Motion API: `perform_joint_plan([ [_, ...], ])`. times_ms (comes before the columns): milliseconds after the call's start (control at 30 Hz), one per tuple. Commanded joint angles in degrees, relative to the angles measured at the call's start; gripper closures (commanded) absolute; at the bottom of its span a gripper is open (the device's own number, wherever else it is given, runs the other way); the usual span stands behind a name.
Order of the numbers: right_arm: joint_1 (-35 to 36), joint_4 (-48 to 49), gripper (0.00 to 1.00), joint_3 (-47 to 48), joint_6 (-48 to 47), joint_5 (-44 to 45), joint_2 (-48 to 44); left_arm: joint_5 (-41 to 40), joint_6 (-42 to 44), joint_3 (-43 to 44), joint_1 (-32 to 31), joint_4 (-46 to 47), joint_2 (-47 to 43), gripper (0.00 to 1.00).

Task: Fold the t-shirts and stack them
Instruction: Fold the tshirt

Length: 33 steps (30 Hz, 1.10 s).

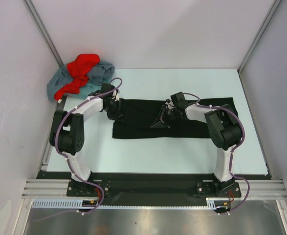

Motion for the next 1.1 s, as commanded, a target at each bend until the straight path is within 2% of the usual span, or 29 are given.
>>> perform_joint_plan([
  [0, -0.58, -4.11, 1.0, -0.31, -3.45, -1.38, -3.14, 0.77, -0.66, -1.21, -0.72, 2.18, -4.59, 1.0],
  [500, -0.93, -6.93, 1.0, 0.21, -6.0, -2.7, -0.25, -4.6, 1.36, -0.68, -0.98, 1.92, -3.37, 0.99],
  [567, -0.85, -8.76, 0.97, 0.82, -7.31, -2.7, -0.16, -3.46, 1.88, -0.94, -0.98, 1.83, -3.8, 0.91],
  [600, -0.93, -9.91, 0.84, 1.09, -9.14, -2.44, -0.42, -3.71, 1.8, -1.12, -0.98, 1.57, -4.76, 0.79],
  [667, -1.63, -13.76, 0.77, 1.53, -11.35, -1.3, -1.47, -4.33, 1.89, -1.21, -0.98, 0.95, -6.43, 0.66],
  [700, -2.16, -14.92, 0.75, 1.88, -12.23, -0.51, -2.26, -5.29, 1.8, -1.21, -0.98, 0.69, -7.14, 0.56],
  [767, -3.3, -18.6, 0.7, 2.58, -15.47, 2.38, -4.46, -5.83, 1.8, -0.95, -0.98, 0.07, -9.33, 0.5],
  [867, -3.57, -21.86, 0.66, 5.92, -18.64, 4.94, -4.56, -1.71, 0.92, -0.42, -0.98, 0.51, -10.04, 0.49],
  [900, -3.4, -22.05, 0.66, 7.84, -18.74, 4.77, -4.03, 2.57, 0.4, -0.42, -1.07, 2.42, -9.61, 0.51],
  [1067, -2.17, -18.11, 0.67, 12.42, -15.59, 3.37, -0.34, 11.3, -5.58, -0.86, -2.21, 9.38, -3.73, 0.61],
])
